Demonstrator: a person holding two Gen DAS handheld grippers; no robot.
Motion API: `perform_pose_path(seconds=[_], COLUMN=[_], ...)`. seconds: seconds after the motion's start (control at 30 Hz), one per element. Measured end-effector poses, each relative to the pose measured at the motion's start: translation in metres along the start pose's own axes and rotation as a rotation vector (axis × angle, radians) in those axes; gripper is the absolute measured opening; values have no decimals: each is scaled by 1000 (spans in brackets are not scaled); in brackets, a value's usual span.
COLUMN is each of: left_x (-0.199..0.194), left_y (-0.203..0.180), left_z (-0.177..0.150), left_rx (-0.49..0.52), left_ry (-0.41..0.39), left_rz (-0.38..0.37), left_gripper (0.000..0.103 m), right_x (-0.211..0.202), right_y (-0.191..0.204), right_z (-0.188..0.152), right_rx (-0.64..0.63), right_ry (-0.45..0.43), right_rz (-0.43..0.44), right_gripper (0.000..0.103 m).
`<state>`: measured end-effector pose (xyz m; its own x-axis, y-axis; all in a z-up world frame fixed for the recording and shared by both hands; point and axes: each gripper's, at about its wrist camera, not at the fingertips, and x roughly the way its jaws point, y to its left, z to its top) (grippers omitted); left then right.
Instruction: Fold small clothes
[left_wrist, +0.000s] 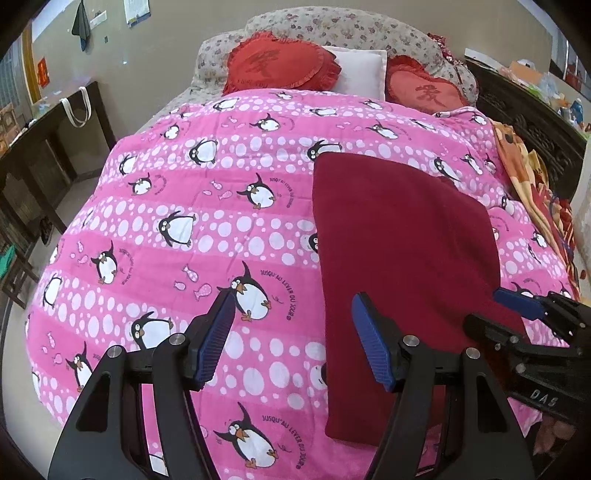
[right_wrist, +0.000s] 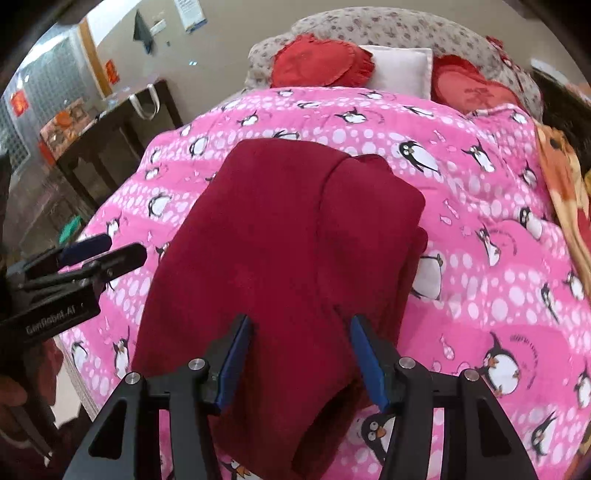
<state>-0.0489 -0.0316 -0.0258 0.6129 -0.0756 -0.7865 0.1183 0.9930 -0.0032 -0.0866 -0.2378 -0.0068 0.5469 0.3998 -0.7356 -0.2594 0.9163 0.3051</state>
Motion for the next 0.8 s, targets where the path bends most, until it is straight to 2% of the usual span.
perform_pose_path(seconds=[0.17,0.3,0.4,0.8], left_x=[-9,-16,-20,-44], left_y=[-5,-11,-15,-23], left_z=[-2,-2,-3,-3], left_rx=[16,20,30,30], left_ry=[-25,-46,-48,-109], left_rz=[19,21,17,14], left_gripper=[66,66,66,66], right_x=[-25,-40,-49,-61], right_y=[2,7,6,5], right_z=[3,3,2,-2], right_rx=[18,18,35,85], right_ry=[-68,-98,-121,-133], right_rz=[28,14,16,6], right_gripper=[54,65,65,68])
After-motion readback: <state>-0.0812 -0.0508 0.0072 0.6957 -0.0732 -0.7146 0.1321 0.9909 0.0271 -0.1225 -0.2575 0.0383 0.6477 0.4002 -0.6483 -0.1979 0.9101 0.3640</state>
